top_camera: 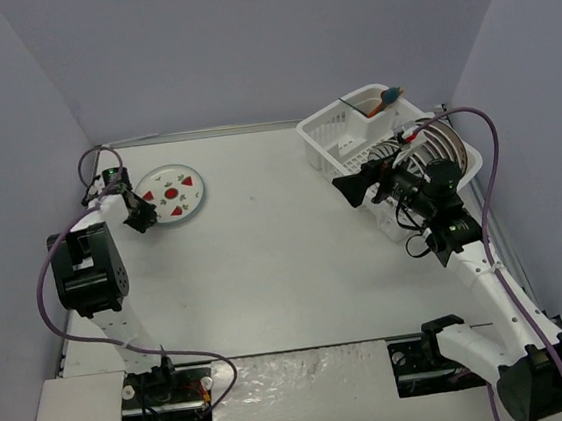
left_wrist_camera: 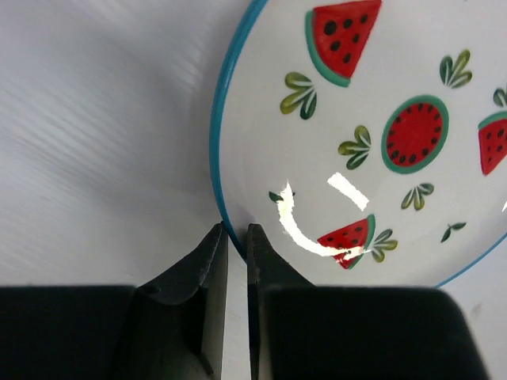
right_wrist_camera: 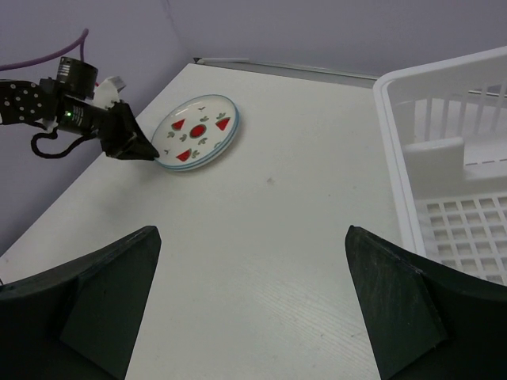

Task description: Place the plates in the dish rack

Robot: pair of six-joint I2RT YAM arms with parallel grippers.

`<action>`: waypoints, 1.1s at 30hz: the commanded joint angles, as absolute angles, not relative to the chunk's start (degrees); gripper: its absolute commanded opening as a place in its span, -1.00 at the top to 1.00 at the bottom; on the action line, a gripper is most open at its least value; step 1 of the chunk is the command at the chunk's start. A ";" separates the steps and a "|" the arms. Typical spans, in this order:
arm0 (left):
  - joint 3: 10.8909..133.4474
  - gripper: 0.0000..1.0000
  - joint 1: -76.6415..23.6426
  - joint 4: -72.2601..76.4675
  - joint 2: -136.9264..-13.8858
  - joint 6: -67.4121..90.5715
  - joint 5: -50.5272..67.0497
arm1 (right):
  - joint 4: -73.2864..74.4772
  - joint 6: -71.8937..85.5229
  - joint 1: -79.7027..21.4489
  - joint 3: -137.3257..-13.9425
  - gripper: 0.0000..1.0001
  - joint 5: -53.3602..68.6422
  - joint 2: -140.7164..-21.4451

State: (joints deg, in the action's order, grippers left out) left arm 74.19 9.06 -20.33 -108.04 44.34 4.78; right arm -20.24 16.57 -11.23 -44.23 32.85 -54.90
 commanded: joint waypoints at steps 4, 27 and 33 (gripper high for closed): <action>67.01 1.00 -9.63 -22.30 -101.31 41.66 7.04 | -24.22 18.39 -13.39 -44.04 -1.00 33.07 -52.30; 68.47 1.00 -17.63 -26.53 -92.68 38.60 6.65 | -23.30 22.12 -20.30 -37.82 -1.00 28.79 -51.99; 67.98 1.00 -18.45 -27.62 -90.50 36.38 3.76 | -25.17 23.24 -25.77 -35.45 -1.00 24.97 -53.34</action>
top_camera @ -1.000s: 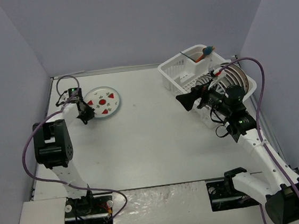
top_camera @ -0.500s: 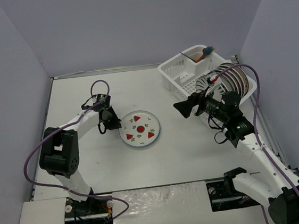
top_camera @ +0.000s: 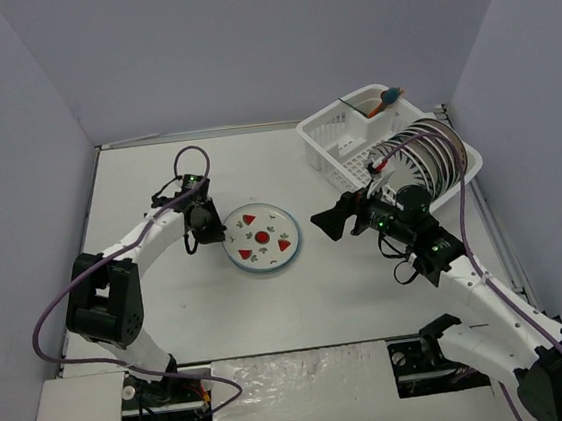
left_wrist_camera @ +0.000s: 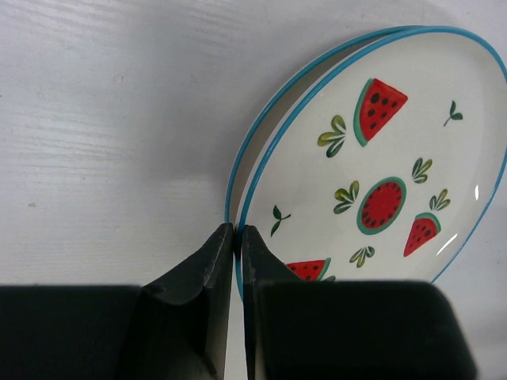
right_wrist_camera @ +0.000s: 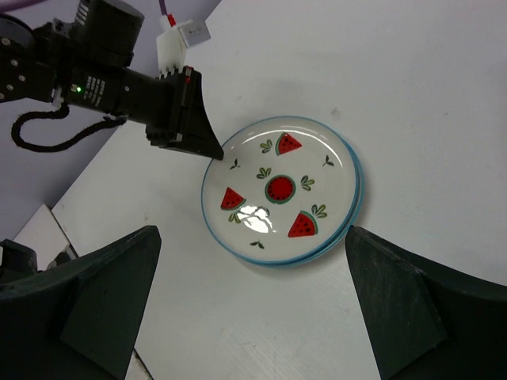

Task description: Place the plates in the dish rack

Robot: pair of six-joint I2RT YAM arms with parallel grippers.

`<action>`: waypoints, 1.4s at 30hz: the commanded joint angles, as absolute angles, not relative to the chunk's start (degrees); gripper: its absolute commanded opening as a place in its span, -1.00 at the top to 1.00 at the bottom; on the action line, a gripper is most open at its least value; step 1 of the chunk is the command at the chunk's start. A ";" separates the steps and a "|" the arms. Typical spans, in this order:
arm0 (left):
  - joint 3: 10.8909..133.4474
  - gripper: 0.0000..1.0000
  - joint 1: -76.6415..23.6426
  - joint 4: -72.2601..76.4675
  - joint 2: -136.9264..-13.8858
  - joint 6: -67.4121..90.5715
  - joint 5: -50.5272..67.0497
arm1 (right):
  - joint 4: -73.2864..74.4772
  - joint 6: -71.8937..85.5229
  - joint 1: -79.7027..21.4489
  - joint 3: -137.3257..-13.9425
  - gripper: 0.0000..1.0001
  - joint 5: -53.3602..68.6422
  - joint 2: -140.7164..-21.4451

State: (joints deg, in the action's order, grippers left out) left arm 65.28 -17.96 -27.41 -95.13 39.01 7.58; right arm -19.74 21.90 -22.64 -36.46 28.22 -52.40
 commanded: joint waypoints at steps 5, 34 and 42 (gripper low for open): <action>68.42 1.00 -18.69 -29.57 -90.33 36.27 3.58 | -26.37 24.07 -29.04 -34.86 -1.00 22.89 -54.63; 55.31 0.37 -14.59 -22.64 -83.41 39.23 5.16 | -40.81 30.82 -42.28 -33.90 -1.00 10.31 -74.01; 53.70 -0.38 -13.71 -18.56 -82.79 39.02 8.95 | -44.03 31.81 -42.36 -33.93 -1.00 11.43 -78.49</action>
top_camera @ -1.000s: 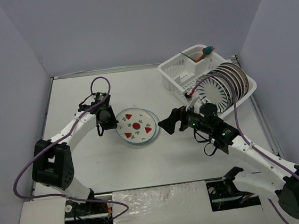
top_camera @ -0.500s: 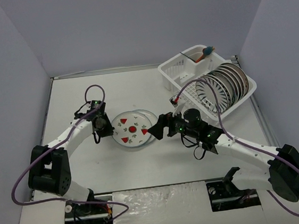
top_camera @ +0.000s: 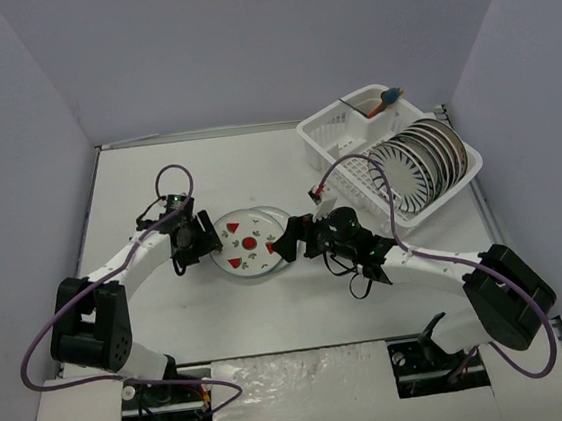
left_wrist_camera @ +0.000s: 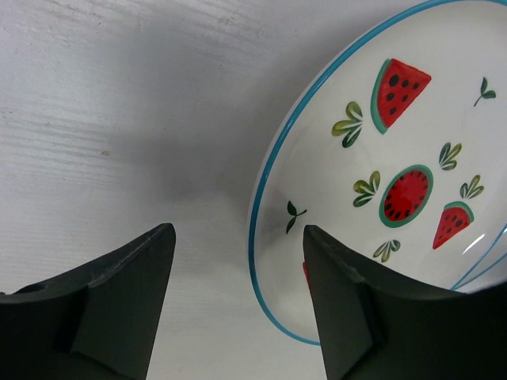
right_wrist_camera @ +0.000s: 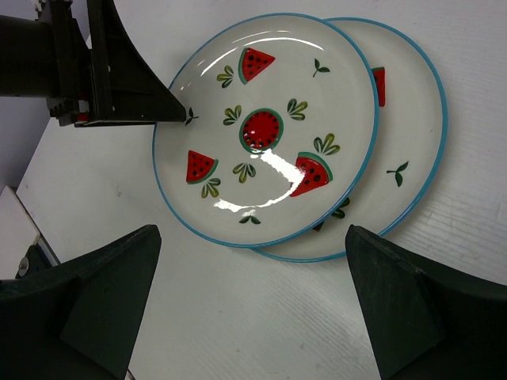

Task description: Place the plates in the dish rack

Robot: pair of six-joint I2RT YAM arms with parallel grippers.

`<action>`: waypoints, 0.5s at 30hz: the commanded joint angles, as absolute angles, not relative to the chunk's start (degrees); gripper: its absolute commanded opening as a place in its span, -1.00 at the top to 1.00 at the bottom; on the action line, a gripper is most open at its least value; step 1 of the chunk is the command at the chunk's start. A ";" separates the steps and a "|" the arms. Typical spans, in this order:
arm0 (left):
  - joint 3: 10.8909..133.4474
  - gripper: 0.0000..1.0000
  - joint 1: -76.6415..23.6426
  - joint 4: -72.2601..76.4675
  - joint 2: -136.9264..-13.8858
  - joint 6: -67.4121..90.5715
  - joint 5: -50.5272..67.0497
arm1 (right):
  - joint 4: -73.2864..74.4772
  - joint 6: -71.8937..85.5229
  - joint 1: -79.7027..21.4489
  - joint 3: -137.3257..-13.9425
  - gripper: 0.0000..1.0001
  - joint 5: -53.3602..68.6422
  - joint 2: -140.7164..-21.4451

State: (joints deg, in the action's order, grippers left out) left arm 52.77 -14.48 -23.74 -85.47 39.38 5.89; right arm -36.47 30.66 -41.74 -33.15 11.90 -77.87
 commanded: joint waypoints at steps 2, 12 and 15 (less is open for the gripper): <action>52.34 -0.43 -13.26 -15.57 -82.86 39.18 11.80 | -44.59 31.82 -42.36 -33.63 -1.00 11.97 -78.75; 47.02 -0.46 -12.08 -2.57 -85.23 41.08 20.05 | -44.14 29.85 -42.36 -32.61 -1.00 13.29 -76.40; 45.88 -0.40 -11.76 -0.70 -85.63 41.64 20.52 | -43.18 28.83 -42.34 -32.52 -1.00 13.12 -75.02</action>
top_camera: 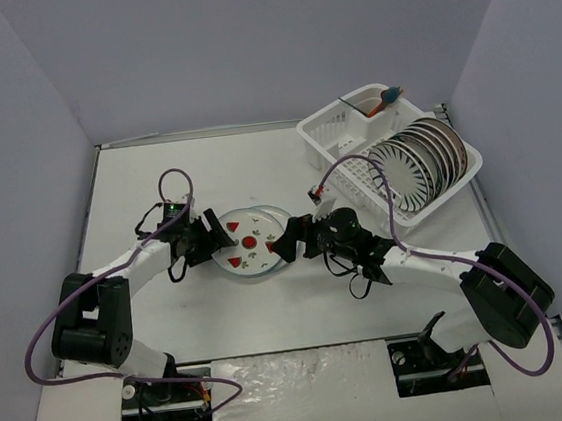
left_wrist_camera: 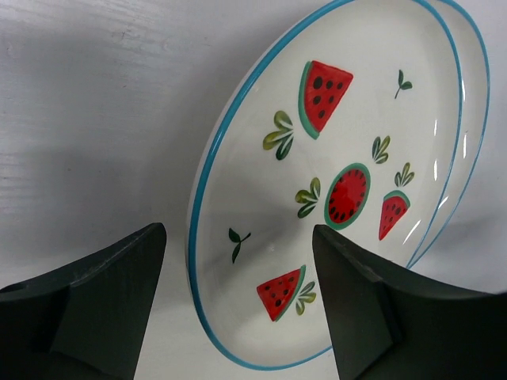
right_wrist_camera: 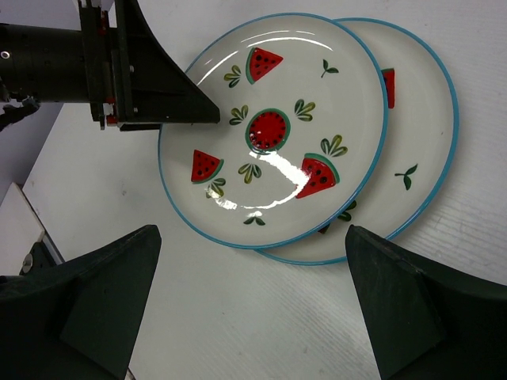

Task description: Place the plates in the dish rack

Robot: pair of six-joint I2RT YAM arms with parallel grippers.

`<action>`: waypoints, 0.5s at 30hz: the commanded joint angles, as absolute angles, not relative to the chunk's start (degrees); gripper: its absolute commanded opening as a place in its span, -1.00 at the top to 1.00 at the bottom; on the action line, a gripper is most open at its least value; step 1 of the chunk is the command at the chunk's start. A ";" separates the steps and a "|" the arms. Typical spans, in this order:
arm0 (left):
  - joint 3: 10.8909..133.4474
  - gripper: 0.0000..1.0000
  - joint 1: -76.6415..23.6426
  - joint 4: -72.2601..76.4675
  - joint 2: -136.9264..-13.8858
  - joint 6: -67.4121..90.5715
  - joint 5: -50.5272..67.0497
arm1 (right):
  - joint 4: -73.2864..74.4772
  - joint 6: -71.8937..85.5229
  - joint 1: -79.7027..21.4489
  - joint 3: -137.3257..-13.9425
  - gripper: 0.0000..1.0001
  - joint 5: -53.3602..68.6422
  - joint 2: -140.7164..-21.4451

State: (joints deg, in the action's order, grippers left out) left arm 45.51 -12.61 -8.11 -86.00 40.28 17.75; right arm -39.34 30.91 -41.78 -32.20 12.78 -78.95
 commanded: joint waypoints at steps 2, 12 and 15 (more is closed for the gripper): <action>45.06 -0.34 -11.40 1.45 -85.72 42.41 20.94 | -42.71 28.27 -42.28 -32.23 -1.00 12.62 -74.32; 41.45 -0.07 -9.69 5.48 -85.80 44.63 22.17 | -43.24 27.87 -42.28 -31.47 -1.00 13.00 -73.75; 40.88 0.08 -9.41 6.39 -85.87 44.98 22.32 | -43.24 27.69 -42.36 -31.29 -1.00 12.75 -73.65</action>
